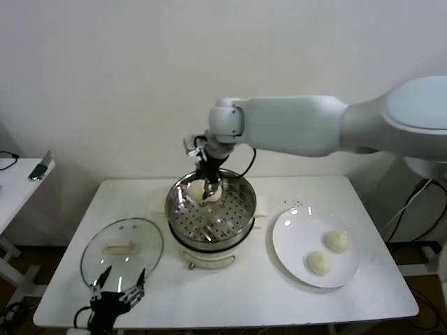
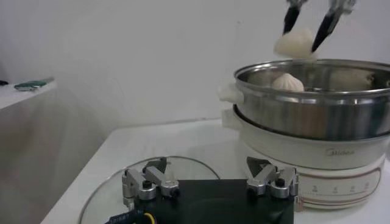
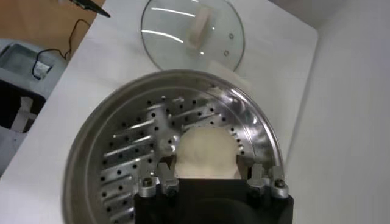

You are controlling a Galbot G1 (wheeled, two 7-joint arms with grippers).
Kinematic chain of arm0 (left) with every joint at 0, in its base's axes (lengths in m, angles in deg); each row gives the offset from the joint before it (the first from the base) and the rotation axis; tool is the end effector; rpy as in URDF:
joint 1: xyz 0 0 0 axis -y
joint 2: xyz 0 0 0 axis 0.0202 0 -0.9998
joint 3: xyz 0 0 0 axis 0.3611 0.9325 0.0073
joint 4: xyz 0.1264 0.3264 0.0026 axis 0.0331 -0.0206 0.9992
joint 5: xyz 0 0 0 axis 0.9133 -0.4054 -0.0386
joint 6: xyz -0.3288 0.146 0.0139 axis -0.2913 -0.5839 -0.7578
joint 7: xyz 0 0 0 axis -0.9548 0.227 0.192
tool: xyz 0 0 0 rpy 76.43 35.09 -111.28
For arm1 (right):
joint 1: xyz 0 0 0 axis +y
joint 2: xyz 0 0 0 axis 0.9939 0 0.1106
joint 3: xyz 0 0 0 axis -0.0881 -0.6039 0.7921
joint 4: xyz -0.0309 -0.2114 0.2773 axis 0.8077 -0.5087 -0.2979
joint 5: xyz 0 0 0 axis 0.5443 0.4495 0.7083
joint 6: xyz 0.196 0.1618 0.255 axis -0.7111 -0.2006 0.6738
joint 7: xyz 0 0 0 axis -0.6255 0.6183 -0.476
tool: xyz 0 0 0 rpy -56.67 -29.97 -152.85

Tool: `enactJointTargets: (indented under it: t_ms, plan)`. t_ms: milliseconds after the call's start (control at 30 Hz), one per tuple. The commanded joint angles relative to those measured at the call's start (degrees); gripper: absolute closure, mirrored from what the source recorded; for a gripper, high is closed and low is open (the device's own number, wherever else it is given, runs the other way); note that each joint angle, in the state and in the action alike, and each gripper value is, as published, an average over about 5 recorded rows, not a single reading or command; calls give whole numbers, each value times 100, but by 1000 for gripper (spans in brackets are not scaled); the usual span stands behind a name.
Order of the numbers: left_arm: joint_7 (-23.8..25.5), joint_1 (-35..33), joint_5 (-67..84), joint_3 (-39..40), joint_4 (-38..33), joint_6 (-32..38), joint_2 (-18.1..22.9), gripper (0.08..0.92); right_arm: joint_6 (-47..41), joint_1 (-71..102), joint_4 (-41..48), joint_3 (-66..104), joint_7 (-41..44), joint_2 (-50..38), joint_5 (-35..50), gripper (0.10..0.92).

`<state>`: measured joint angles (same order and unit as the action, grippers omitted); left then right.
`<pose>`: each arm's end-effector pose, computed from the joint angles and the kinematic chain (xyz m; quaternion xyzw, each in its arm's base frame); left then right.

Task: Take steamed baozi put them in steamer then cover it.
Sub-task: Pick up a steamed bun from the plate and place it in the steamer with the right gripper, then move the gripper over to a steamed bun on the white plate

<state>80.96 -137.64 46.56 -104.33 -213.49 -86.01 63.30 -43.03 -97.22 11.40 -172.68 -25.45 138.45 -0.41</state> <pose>0.1011 0.0687 -0.2968 0.0002 -0.9850 -0.0391 0.1679 0.5502 0.2353 -0.0461 0.5951 -0.4874 0.5782 0.2720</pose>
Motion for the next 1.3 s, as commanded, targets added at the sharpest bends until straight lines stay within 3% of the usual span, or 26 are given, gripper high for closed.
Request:
enactJointTargets:
  t_ms: [33,367,600,767,967,1300]
  plan:
    - [0,-12,15,-18,-26,-3,13,177,-56,750,564,23,-149,630,-384,355]
    - [-4,-24,19,-11,-52,7,56,177,-286,995,562,140,-630,628,-550,340]
    - [-5,-61,4,-6,-112,0,71,177,-40,205,102,76,-328,39,-406,215]
    - [-5,-71,-34,19,-123,9,92,177,298,-807,-609,-310,310,-975,-134,203]
    - [-3,-54,-52,37,-122,4,90,177,419,-1722,-1826,-1121,681,-2779,-49,202]
    - [0,-28,-84,49,-122,-16,85,177,222,-1163,-2953,-2090,148,-5057,-1371,203]
